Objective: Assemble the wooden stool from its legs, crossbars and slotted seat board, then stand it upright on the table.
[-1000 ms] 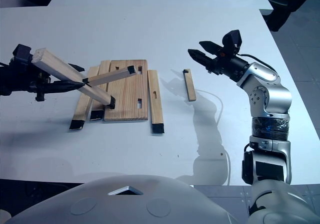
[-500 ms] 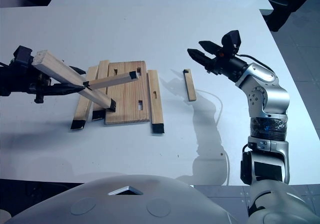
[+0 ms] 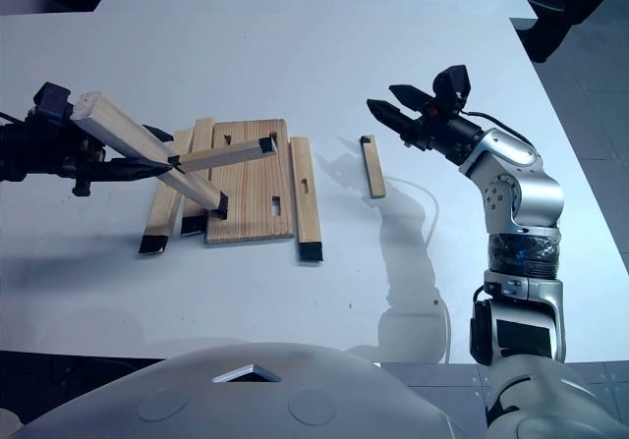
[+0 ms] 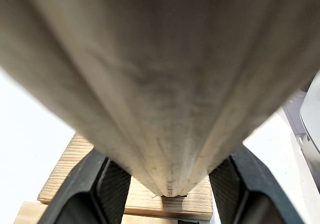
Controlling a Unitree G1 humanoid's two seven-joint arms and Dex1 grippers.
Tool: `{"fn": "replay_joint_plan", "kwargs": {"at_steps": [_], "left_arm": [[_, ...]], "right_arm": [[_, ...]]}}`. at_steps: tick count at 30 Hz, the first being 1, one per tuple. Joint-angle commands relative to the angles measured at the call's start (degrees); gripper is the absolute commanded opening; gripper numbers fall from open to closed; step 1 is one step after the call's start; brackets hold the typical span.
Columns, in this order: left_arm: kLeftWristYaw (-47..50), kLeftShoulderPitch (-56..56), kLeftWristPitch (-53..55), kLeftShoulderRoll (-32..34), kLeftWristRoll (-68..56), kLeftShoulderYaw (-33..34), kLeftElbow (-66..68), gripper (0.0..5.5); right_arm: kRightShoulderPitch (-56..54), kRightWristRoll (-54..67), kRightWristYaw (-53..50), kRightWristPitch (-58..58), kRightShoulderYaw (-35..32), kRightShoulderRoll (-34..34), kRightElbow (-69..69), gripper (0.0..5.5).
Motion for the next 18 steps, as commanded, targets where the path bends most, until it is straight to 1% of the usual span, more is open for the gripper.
{"fn": "replay_joint_plan", "kwargs": {"at_steps": [1, 10, 18], "left_arm": [[-1.0, 0.2, 0.8, 1.3, 0.3, 0.3, 0.1, 2.04], [-1.5, 2.4, 1.7, 2.2, 0.1, 1.3, -1.4, 2.04], [-0.9, -1.4, -0.6, 0.3, 2.2, -1.0, 1.7, 2.04]], "right_arm": [[0.7, -0.8, -0.4, -0.2, 0.4, -0.3, -0.4, 3.10], [1.5, -0.8, -0.2, 0.0, 0.4, -0.7, -0.6, 3.10], [1.6, -0.8, -0.5, 0.1, 0.7, -0.2, -0.5, 3.10]]}}
